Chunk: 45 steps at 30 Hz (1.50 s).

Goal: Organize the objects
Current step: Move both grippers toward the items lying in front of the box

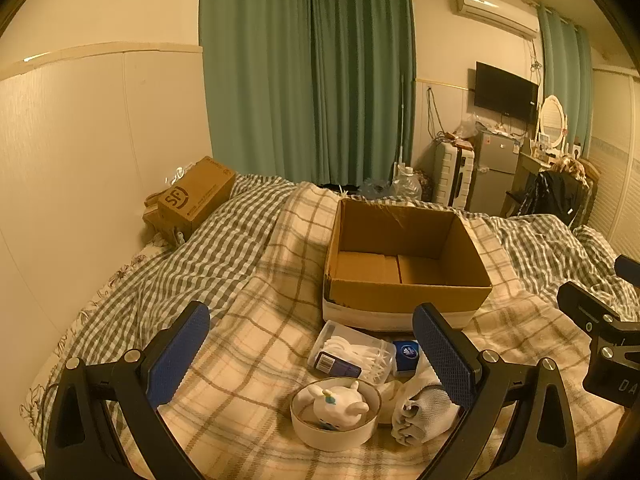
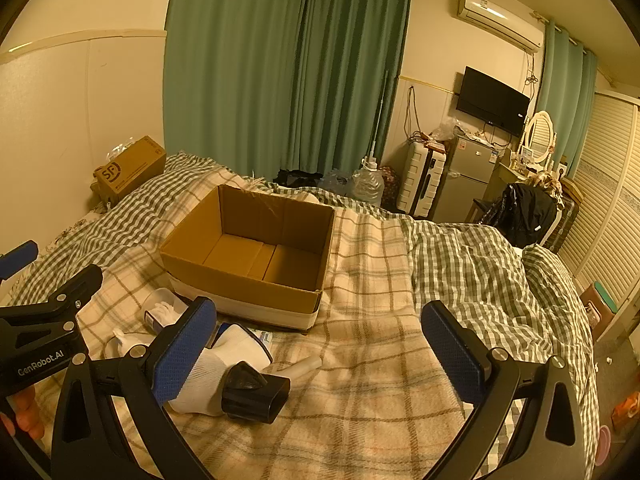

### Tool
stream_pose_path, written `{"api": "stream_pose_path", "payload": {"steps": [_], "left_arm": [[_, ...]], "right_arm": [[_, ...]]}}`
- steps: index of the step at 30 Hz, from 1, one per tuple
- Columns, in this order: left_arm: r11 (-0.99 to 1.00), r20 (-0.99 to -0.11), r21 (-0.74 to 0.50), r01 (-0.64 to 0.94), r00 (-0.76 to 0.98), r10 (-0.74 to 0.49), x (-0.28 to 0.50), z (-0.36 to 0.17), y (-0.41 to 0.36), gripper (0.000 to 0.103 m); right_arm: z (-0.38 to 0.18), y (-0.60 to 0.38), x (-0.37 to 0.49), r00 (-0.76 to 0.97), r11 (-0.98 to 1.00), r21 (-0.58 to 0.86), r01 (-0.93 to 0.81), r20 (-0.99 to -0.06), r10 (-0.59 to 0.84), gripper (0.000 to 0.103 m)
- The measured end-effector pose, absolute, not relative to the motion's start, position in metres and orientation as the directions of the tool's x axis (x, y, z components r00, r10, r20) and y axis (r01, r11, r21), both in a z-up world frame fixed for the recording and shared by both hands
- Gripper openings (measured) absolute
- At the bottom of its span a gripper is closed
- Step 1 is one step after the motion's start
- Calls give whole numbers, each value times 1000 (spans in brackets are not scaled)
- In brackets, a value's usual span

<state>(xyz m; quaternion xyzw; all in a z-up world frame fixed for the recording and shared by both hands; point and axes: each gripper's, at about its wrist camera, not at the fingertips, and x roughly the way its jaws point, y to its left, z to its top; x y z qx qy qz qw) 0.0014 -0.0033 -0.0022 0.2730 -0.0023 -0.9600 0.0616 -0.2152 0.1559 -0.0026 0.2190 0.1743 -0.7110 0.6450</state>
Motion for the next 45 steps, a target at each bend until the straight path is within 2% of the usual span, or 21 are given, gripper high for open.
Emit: {"api": "stream_pose_path", "payload": {"steps": [23,45], "left_arm": [[-988,-522,40,147,-841,-146,4,-3,-1,103],[-984,-504,14,176,-849,-159,17,6,-18,103]], "right_arm": [[0,157,-213,-39,-66,31,997,-534,-844,103],[28,179,-209,3,-25,48,999,-516,-857,103]]}}
